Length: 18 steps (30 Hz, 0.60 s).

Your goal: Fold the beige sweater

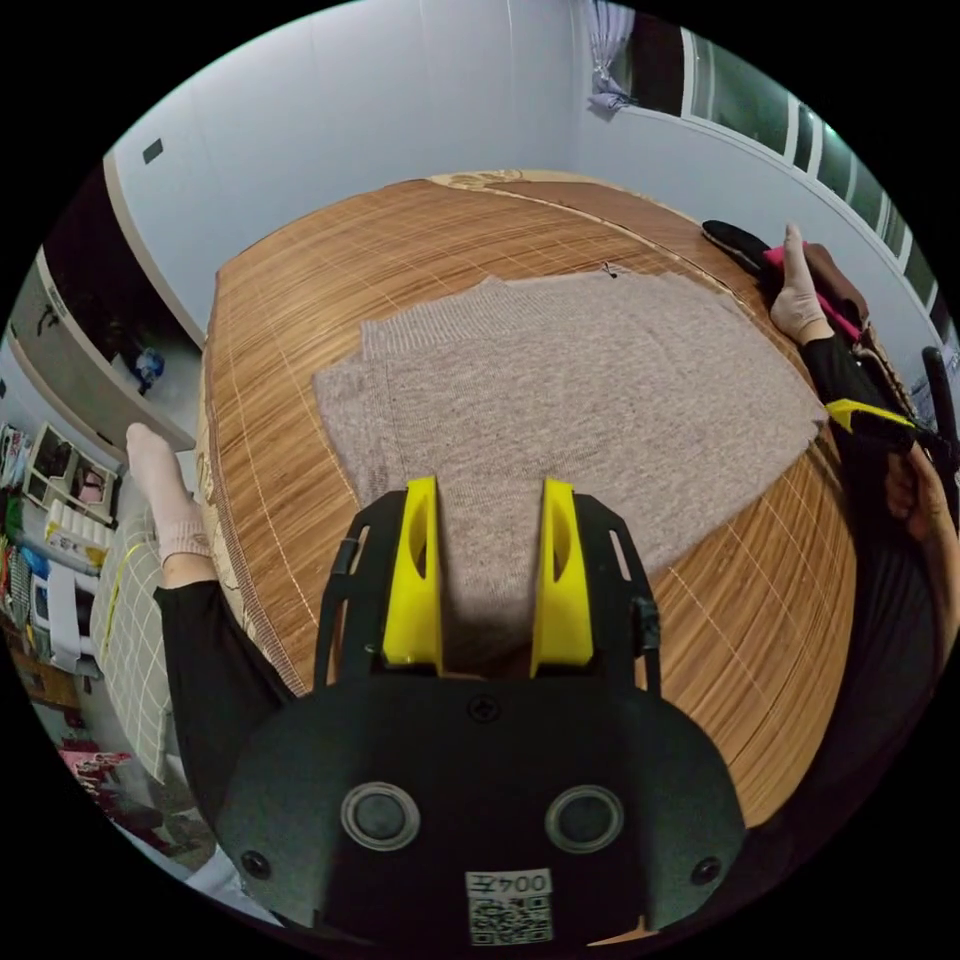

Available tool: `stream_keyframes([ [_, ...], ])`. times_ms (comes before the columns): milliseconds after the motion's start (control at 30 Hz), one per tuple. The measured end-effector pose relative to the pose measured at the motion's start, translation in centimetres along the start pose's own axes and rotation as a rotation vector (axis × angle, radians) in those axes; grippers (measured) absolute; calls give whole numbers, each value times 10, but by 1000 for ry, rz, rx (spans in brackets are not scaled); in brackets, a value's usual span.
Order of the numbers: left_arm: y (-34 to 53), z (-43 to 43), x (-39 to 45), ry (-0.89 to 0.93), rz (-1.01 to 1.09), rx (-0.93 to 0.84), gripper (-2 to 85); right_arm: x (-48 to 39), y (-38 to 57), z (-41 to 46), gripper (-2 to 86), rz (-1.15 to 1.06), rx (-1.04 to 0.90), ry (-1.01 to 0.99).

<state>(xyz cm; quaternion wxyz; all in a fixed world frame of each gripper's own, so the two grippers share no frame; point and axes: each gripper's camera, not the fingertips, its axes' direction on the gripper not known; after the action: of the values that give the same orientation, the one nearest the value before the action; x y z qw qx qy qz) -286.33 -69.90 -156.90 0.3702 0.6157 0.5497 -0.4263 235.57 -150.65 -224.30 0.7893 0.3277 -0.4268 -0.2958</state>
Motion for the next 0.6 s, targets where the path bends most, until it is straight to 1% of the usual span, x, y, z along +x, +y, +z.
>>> stream_keyframes([
  [67,5,-6,-19,35,9,1,128,26,0,-25,99,77,34,-113],
  [133,14,-13,-45,84,6,14,121,58,1,-44,97,203,40,-228],
  [233,28,-21,-75,128,-47,48,110,91,-4,-46,90,358,-15,-304],
  [333,30,-25,-91,131,-63,45,101,110,-14,-40,82,456,-40,-321],
  [467,31,-30,-106,121,-61,46,95,119,-28,-30,71,495,-64,-326],
  [567,32,-33,-119,120,-65,46,92,105,-41,-35,64,406,-83,-276],
  [600,32,-34,-124,120,-67,44,90,95,-49,-33,64,341,-127,-239],
])
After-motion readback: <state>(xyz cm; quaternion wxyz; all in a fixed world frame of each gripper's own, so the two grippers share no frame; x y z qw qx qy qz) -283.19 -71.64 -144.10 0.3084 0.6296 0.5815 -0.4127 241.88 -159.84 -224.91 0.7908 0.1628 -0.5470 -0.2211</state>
